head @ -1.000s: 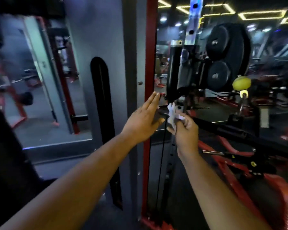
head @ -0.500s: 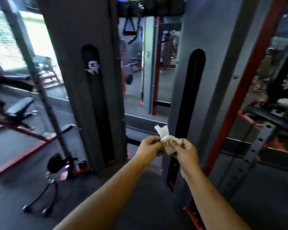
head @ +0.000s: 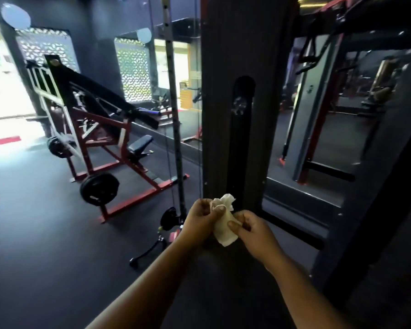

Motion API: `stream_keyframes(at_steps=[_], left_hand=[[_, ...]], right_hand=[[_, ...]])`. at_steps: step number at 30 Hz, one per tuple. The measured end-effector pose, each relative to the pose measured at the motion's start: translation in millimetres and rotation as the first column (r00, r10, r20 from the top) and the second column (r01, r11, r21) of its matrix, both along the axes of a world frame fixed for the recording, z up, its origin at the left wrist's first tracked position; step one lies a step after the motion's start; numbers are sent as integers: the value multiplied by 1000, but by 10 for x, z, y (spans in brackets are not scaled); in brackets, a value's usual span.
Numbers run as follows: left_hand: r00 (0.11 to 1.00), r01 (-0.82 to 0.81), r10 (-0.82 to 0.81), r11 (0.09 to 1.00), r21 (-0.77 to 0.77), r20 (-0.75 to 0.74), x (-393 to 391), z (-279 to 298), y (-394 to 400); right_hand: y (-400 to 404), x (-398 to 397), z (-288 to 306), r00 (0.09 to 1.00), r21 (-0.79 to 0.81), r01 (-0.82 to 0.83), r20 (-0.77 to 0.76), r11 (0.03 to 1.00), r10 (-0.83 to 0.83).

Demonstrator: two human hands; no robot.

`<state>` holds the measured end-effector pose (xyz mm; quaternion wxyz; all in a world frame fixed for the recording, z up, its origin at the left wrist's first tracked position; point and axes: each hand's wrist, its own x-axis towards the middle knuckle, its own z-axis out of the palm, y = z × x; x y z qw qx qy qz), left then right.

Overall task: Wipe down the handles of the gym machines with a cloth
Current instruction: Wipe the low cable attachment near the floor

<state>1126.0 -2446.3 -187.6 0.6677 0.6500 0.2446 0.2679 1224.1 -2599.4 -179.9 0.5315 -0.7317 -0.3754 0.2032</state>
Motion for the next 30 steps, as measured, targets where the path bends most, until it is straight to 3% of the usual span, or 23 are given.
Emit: stream_keyframes(at_steps=[2, 6, 12, 14, 20, 24, 28, 30], left_hand=[[999, -23, 25, 999, 46, -48, -186, -145, 210], [992, -84, 84, 996, 10, -99, -514, -333, 503], [989, -44, 20, 986, -164, -145, -838, -540, 898], [986, -52, 26, 986, -157, -163, -895, -562, 1013], [983, -165, 183, 941, -297, 31, -817, -642, 1215], [959, -281, 282, 930, -235, -31, -556, -723, 1253], [949, -309, 302, 946, -93, -86, -299, -710, 1326], [948, -312, 307, 949, -50, -89, -209, -700, 1386]], right_hand=[[295, -205, -45, 991, 36, -57, -115, 998, 61], [749, -492, -226, 977, 33, -101, -187, 994, 106], [1231, -653, -412, 948, 128, 3, -317, 992, 38], [1376, -635, -468, 943, 123, 59, -332, 991, -15], [1712, -505, -655, 919, 112, 60, -394, 992, -11], [1854, -289, -753, 889, 102, 37, -457, 994, 14], [1916, 21, -755, 734, 61, -242, -642, 968, 224], [1993, 145, -774, 728, 75, -270, -636, 960, 254]])
